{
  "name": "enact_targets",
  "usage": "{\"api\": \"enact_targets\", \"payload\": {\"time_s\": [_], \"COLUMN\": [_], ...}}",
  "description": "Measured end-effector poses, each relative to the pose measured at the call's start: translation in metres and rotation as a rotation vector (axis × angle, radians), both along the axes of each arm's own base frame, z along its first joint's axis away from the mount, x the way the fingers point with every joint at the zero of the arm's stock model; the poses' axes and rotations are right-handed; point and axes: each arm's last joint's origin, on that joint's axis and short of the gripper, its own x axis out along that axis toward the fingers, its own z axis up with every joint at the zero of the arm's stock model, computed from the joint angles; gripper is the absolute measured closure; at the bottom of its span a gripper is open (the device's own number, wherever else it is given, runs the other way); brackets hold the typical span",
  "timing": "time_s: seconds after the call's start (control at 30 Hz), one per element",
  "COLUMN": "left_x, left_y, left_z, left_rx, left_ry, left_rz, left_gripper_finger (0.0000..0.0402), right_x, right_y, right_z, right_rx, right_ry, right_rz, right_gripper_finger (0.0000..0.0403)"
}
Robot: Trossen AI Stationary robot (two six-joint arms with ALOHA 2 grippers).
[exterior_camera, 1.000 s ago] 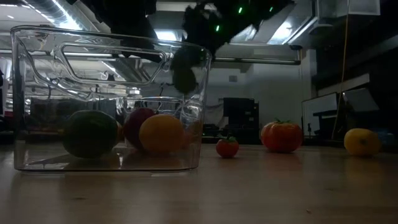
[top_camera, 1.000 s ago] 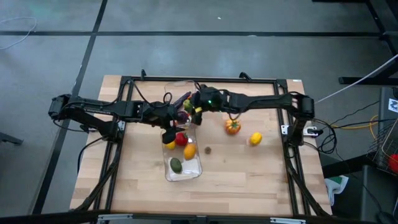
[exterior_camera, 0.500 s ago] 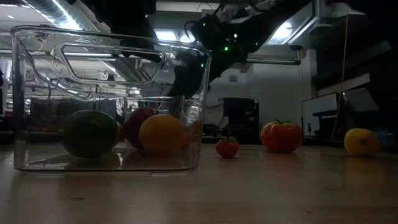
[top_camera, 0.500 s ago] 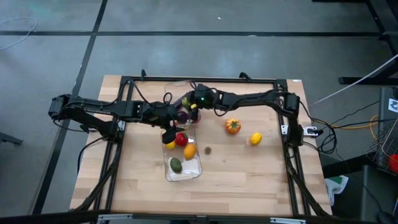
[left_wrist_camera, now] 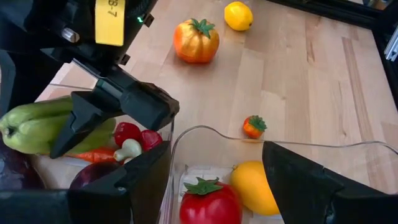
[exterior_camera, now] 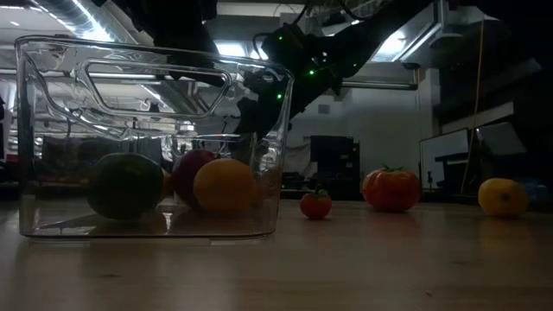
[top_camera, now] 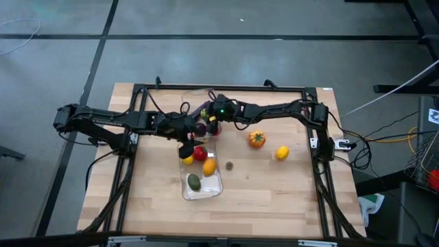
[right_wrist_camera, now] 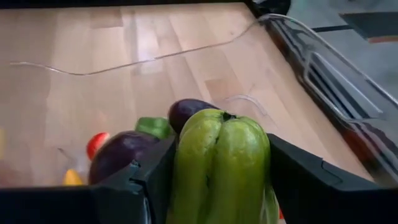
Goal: Sort produce into baskets
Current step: Put the green chayote into the top transparent bin, then put the orange tomato into the bottom transparent bin
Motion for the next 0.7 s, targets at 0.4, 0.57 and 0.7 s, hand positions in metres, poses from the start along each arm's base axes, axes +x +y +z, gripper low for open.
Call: {"api": "enact_targets", "payload": {"time_s": [0.4,0.57,0.7], "left_x": [0.0000,0.0000,0.0000], "left_y": [0.0000,0.0000,0.0000], "left_z": [0.0000,0.0000,0.0000], "left_rx": [0.000,-0.001,-0.001], "left_ry": [0.000,0.000,0.000], "left_rz": [0.000,0.000,0.001], "left_gripper_finger": [0.0151,0.0151,0.0151], "right_x": [-0.0010,0.0021,0.0026], "right_y": [-0.0027,-0.0017,-0.0010], "right_z": [0.0004,0.0045,0.0048], "right_rx": [-0.048,-0.030,-0.014], "right_ry": [0.009,-0.049,-0.057], "right_rz": [-0.095,-0.047,-0.016], "right_gripper_finger": [0.0092,0.0065,0.0059]}}
